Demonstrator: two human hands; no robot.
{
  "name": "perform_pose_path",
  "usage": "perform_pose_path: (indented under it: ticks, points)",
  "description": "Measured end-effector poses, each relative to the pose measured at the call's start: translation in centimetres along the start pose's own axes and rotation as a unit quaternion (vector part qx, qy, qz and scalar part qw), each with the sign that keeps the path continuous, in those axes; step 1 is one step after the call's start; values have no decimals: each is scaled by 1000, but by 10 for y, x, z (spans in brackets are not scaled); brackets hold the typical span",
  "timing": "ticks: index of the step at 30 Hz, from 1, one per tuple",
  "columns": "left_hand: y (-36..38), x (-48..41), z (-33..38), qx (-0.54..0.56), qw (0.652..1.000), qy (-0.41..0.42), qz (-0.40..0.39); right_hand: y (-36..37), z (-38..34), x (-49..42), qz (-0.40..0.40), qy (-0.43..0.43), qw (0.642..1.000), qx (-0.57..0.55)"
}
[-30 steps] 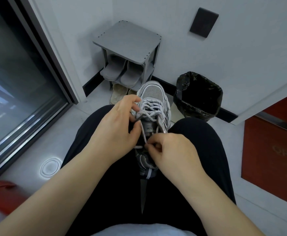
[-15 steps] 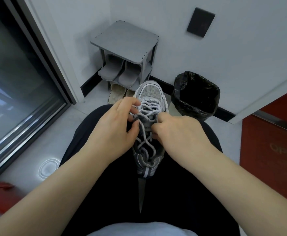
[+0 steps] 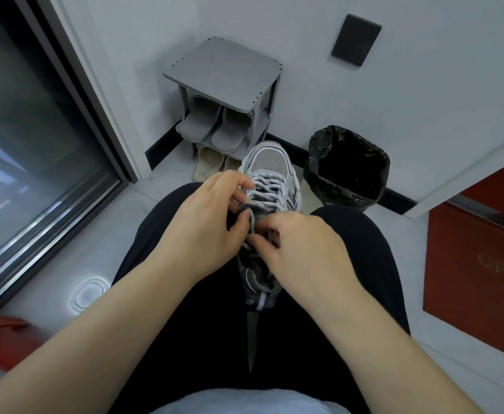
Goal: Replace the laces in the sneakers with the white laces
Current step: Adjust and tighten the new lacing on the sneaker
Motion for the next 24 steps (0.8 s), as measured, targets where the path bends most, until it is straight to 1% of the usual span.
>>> perform_pose_path:
  ticks: [3, 5, 8, 10, 12, 13, 15, 17, 18, 19, 21, 24]
  points:
    - [0, 1, 0, 7, 1000, -2, -2, 4, 2, -4, 28, 20, 999, -9]
    - [-1, 1, -1, 9, 1000, -4, 4, 7, 1, -2, 37, 14, 999, -22]
    - [-2, 2, -1, 4, 1000, -18, 9, 12, 2, 4, 9, -5, 1000, -16]
    - [-3, 2, -1, -5, 1000, -25, 5, 13, 8, 6, -14, 2, 1000, -24]
    - [-3, 1, 0, -9, 1000, -16, -2, 9, 13, 6, -12, 2, 998, -69]
    - [-4, 0, 0, -8, 1000, -6, -8, 4, 16, 4, 3, 0, 994, -107]
    - [-4, -3, 2, -5, 1000, 13, -24, -11, 24, -3, 67, 1, 982, -176]
    - [-6, -6, 5, 1, 999, 14, -45, -26, 36, -13, 133, 10, 971, -200]
    - [-6, -9, 6, 7, 998, 7, -54, -30, 41, -18, 152, 18, 968, -198]
    - [-6, -13, 6, 11, 998, -2, -59, -30, 45, -25, 155, 27, 969, -191]
    - [-4, -24, 4, -2, 998, -22, -57, -22, 48, -35, 128, 39, 974, -185]
    - [0, -37, 1, -18, 996, -41, -73, -10, 49, -42, 105, 41, 971, -211]
Point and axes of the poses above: each hand's wrist, its own x-axis away from the middle knuckle, its own y-axis out of the palm, z = x × y, the point moved 4 cm from there along -x, towards the middle knuckle, and after that the axes turned 10 degrees about -x, right-handed, at the moved point
